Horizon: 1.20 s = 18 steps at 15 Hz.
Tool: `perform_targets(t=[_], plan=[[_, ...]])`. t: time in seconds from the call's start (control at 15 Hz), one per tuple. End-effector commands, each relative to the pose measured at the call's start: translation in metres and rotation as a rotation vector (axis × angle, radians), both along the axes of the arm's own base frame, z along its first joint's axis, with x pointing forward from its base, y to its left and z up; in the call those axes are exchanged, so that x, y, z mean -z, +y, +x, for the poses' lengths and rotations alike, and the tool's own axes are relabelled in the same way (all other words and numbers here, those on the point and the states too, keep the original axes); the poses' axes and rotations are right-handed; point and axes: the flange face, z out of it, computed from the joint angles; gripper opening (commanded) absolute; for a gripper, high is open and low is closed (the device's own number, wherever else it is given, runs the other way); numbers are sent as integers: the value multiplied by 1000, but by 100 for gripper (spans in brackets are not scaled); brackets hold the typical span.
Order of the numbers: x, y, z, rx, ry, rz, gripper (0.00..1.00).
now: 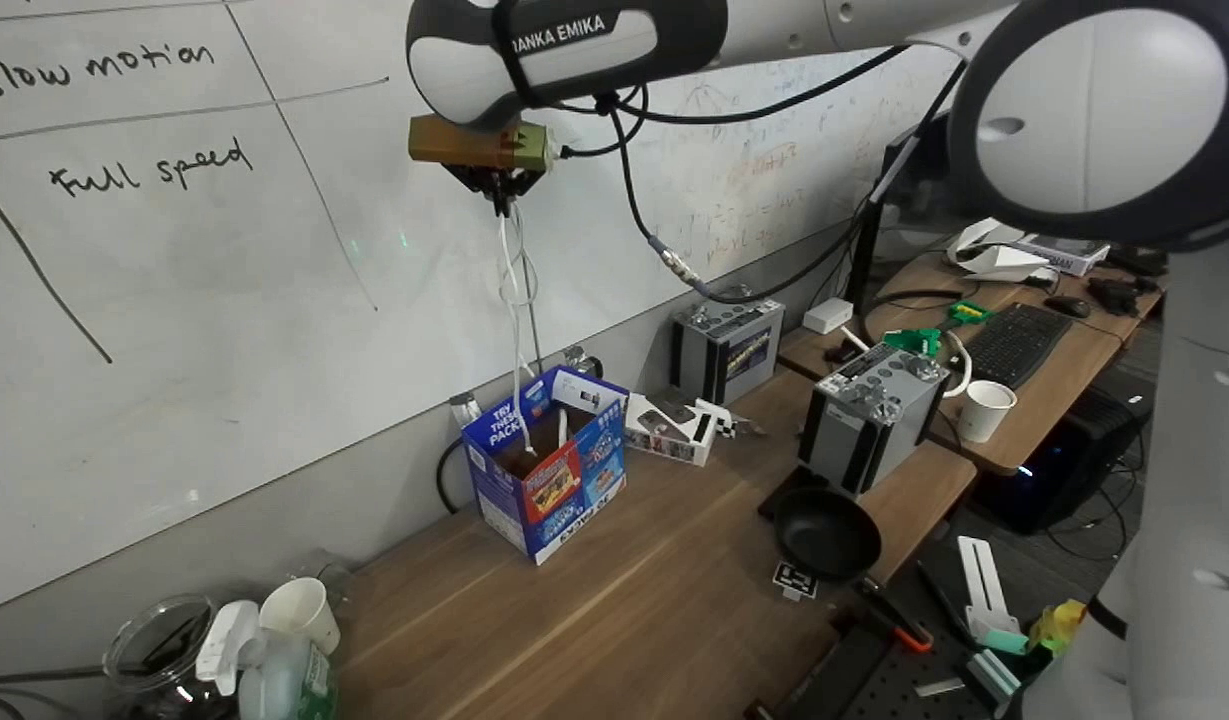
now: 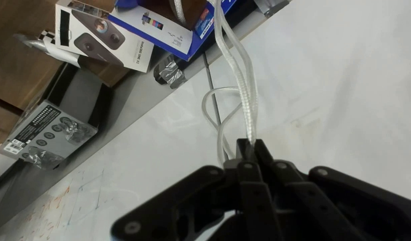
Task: Pick up the white ropes from the table and put them in the box
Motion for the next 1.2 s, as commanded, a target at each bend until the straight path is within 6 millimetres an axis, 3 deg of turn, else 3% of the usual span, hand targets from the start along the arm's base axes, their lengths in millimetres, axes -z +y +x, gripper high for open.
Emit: perform_targets(t=[0.0,0.33,1.13], plan=[[19,-9,18,11,10,50,1],[57,-15,20,-2,94,106,1],[114,-14,9,-100,301,165,1]])
